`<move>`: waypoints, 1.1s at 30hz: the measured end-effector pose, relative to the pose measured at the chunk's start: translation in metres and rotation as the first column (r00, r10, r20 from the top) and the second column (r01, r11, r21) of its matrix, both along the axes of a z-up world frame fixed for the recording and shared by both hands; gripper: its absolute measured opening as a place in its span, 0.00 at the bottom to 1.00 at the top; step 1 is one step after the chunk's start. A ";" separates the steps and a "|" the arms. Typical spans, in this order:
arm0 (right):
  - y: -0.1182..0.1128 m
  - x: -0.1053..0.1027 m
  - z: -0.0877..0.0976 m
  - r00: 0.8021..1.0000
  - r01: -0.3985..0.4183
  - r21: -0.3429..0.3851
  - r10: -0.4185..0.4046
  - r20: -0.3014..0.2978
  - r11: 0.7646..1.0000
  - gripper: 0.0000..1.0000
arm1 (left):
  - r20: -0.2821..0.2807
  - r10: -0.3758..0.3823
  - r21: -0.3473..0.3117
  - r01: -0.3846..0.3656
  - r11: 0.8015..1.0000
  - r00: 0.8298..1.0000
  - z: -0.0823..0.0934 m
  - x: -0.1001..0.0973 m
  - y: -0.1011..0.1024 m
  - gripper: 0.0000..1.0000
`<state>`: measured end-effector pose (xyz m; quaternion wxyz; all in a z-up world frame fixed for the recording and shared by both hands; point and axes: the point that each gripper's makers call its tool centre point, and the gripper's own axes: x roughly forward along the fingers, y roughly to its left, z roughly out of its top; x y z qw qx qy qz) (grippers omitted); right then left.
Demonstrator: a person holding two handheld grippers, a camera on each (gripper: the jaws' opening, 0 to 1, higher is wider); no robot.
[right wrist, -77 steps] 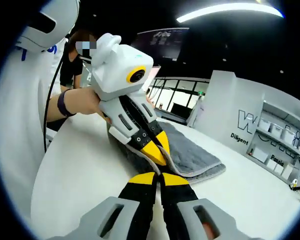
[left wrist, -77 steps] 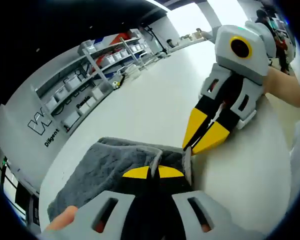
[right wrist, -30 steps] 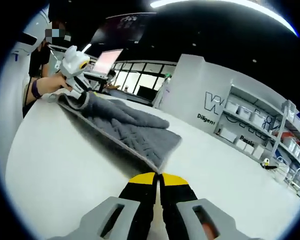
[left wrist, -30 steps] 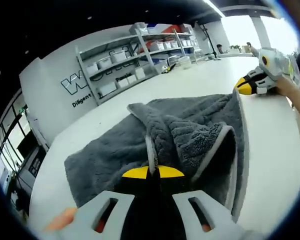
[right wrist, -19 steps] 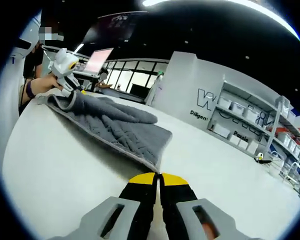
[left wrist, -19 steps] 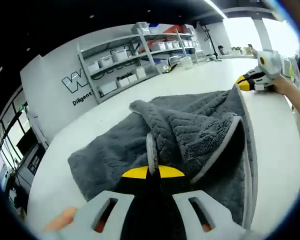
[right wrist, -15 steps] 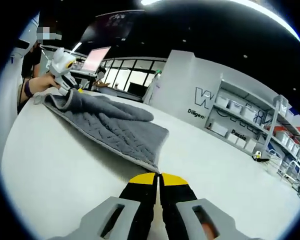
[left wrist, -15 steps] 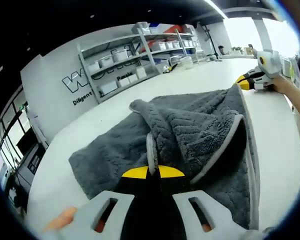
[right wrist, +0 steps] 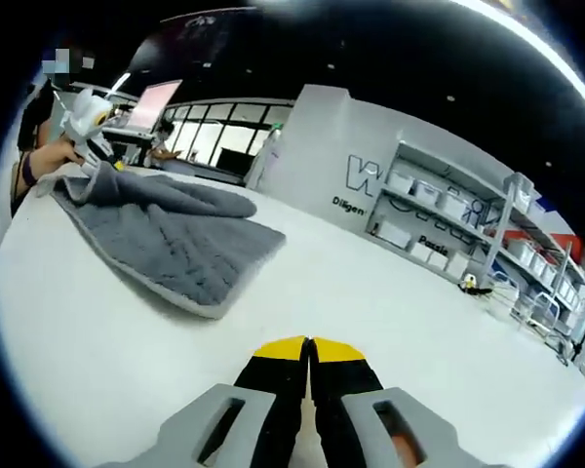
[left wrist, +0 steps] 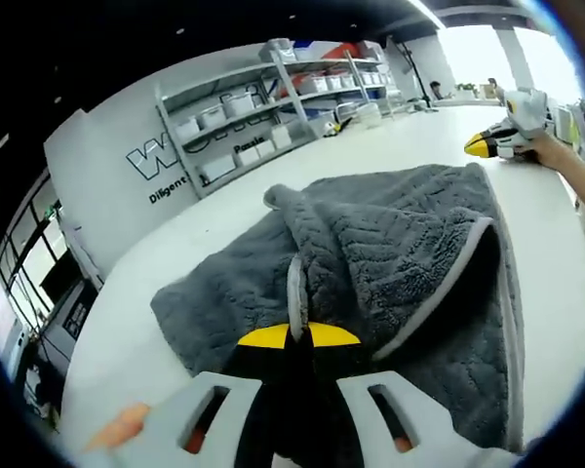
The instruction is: Open the folded towel by lifting each exposed corner and separating the folded layers until the towel lies flat within the target outline without major curled edges
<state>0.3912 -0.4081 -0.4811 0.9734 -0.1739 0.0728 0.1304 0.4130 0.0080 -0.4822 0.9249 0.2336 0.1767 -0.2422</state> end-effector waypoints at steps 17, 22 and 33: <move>-0.015 -0.001 0.005 0.999 -0.026 0.019 0.025 0.035 0.999 0.00 | -0.003 -0.006 -0.020 0.006 1.000 1.000 0.001 0.001 0.000 0.06; -0.013 -0.003 0.012 0.997 -0.052 0.058 0.049 0.065 0.997 0.05 | 0.002 -0.001 -0.082 0.002 0.997 1.000 0.006 0.002 0.004 0.14; -0.004 -0.008 0.020 0.991 -0.109 0.110 0.099 0.092 0.988 0.36 | -0.020 -0.051 -0.402 0.039 0.915 0.998 0.023 -0.002 0.002 0.40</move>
